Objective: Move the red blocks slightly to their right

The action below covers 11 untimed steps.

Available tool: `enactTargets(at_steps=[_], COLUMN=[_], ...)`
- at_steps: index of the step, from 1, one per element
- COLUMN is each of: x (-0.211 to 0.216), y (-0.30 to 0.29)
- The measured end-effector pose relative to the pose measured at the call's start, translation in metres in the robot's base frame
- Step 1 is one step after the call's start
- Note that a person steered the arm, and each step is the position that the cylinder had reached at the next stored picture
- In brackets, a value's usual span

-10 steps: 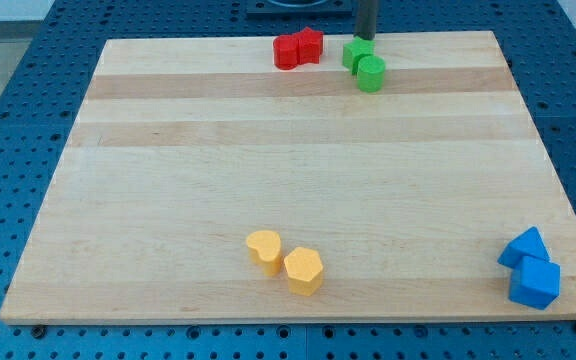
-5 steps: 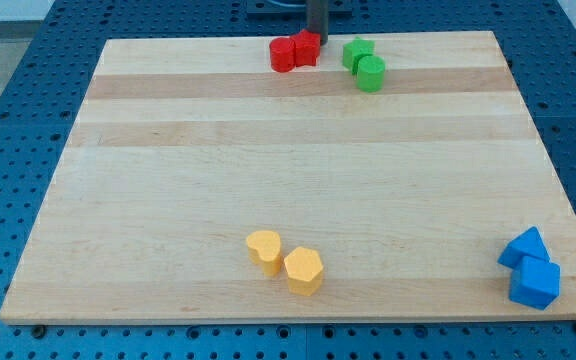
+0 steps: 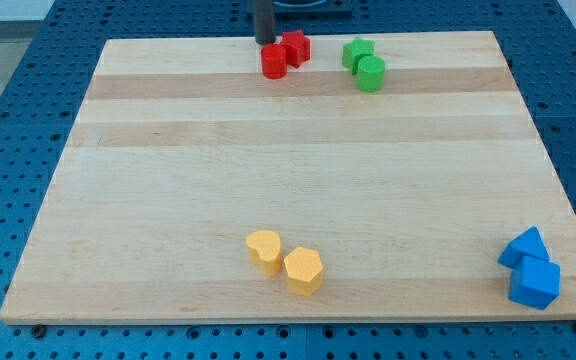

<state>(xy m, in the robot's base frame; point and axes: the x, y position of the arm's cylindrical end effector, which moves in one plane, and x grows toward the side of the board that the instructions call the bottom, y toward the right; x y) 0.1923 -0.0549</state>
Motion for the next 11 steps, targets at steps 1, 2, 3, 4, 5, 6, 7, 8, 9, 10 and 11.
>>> enactTargets(at_steps=[1, 2, 3, 4, 5, 6, 7, 8, 9, 10, 11], x=[0.0, 0.001, 0.002, 0.009, 0.012, 0.011, 0.008, 0.001, 0.007, 0.038, 0.048], y=[0.003, 0.017, 0.023, 0.034, 0.049, 0.059, 0.035, -0.02, -0.053, -0.052, -0.038])
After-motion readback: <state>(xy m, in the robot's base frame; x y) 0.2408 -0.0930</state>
